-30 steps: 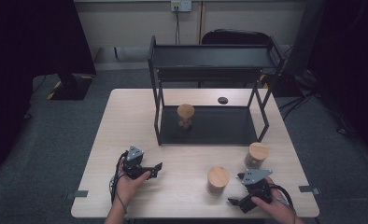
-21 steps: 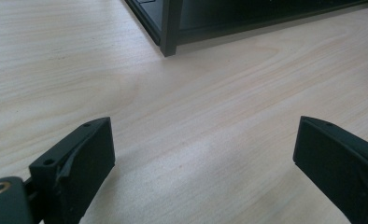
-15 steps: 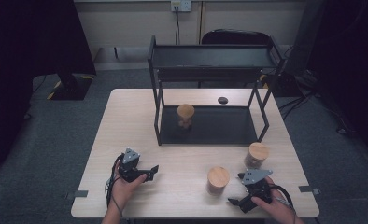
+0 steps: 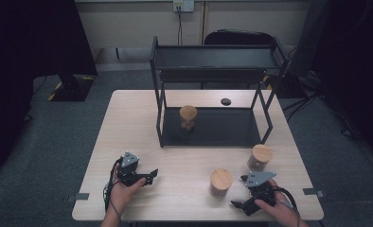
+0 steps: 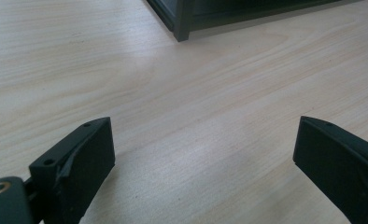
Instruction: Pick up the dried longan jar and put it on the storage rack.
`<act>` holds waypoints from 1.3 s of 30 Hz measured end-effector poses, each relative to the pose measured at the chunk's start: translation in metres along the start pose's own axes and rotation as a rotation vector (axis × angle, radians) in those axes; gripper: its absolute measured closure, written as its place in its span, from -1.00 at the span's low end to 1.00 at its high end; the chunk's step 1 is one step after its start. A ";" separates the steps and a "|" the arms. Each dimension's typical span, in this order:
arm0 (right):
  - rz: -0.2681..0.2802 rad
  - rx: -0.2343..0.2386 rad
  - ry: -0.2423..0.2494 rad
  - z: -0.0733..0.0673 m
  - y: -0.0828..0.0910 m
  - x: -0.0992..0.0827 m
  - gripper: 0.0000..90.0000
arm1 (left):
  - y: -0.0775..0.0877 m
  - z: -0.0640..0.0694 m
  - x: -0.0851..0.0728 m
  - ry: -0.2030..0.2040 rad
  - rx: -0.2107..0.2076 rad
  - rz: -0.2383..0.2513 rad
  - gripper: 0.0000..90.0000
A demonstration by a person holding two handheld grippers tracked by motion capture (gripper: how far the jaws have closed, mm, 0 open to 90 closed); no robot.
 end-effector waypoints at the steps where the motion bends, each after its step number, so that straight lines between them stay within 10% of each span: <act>1: 0.000 0.000 0.000 0.000 0.000 0.000 -1.00 | 0.000 0.000 0.000 -0.001 0.002 -0.002 -0.89; 34: 0.000 0.000 0.000 0.000 0.000 0.000 -1.00 | 0.011 -0.007 -0.013 -0.050 0.031 -0.090 -0.89; 39: 0.000 -0.001 -0.001 0.000 0.000 0.000 -1.00 | 0.010 -0.007 -0.016 -0.134 0.030 -0.127 -0.93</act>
Point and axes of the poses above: each handheld gripper's, and its own axes: y roughly backward along the jaws, x roughly out of its top, z roughly to its right, the point moved 7 cm from there along -y, roughly forward along the jaws, and after that the axes turned 10 degrees about z, right-handed, at the moved point
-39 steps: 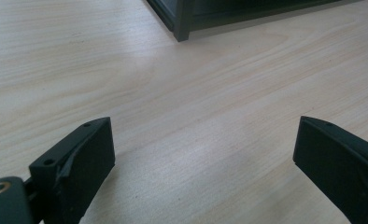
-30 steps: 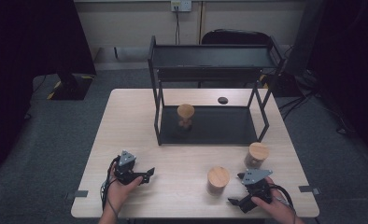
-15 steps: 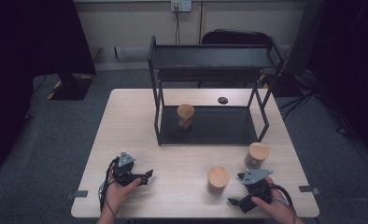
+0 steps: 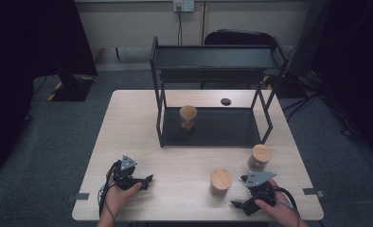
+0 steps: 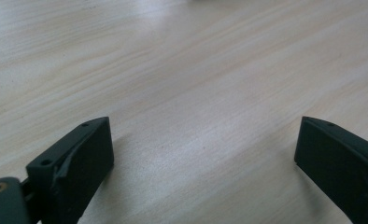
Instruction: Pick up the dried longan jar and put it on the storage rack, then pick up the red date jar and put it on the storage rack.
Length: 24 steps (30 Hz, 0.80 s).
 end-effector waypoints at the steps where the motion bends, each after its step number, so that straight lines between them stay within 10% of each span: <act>1: 0.000 0.000 0.000 0.000 0.000 0.000 -1.00 | 0.000 0.000 0.000 -0.002 -0.003 -0.006 -0.97; 24: -0.001 0.000 0.000 0.000 0.000 0.000 -1.00 | 0.001 0.001 -0.001 0.003 0.003 -0.005 -1.00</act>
Point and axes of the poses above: each handheld gripper's, and its own axes: y roughly backward along the jaws, x roughly out of its top, z roughly to its right, the point moved 7 cm from there along -y, roughly forward along the jaws, and after that the axes turned 10 degrees about z, right-handed, at the moved point
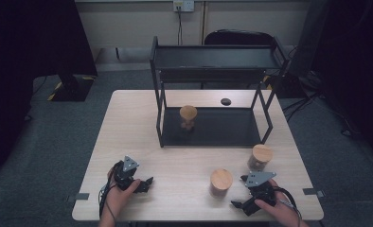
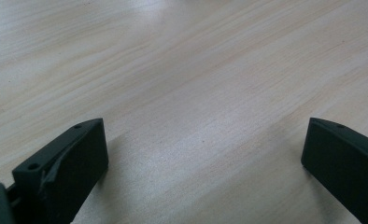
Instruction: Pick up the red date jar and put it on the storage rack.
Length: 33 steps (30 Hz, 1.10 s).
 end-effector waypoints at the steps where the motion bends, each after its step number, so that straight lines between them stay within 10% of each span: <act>1: 0.000 0.000 0.000 0.000 0.000 0.000 -1.00 | 0.000 0.000 0.000 0.002 0.000 0.002 -1.00; 33: 0.008 0.011 -0.008 0.002 -0.001 0.015 -0.96 | 0.000 0.000 0.000 0.000 0.000 0.000 -1.00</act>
Point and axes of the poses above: each handheld gripper's, and its own axes: y roughly backward along the jaws, x roughly out of its top, z roughly to its right, the point moved 7 cm from there along -y, roughly forward along the jaws, and after that the axes turned 10 degrees about z, right-handed, at the moved point
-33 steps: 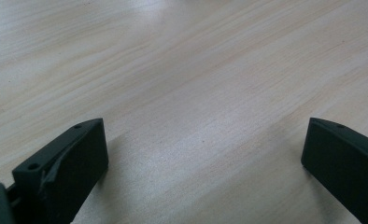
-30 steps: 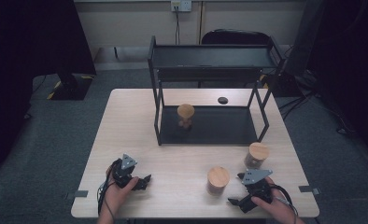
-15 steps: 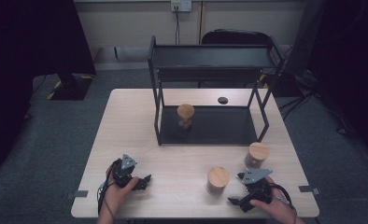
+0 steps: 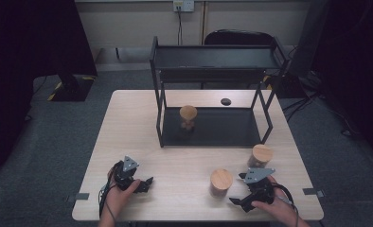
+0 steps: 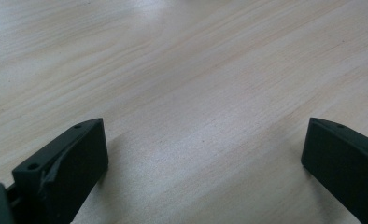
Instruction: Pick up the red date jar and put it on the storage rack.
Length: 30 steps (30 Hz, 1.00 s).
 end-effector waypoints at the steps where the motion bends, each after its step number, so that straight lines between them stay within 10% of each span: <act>1: 0.004 0.002 0.001 0.000 0.000 0.001 -0.96 | 0.000 0.000 0.000 0.000 0.000 0.000 -1.00; 30: 0.097 0.080 -0.020 -0.014 -0.021 0.029 -0.88 | 0.000 0.000 0.000 0.000 0.000 0.000 -1.00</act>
Point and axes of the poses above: each handheld gripper's, and its own axes: y roughly backward along the jaws, x roughly out of its top, z roughly to its right, the point moved 7 cm from there along -y, roughly forward along the jaws, and after that the axes turned 10 degrees about z, right-handed, at the moved point
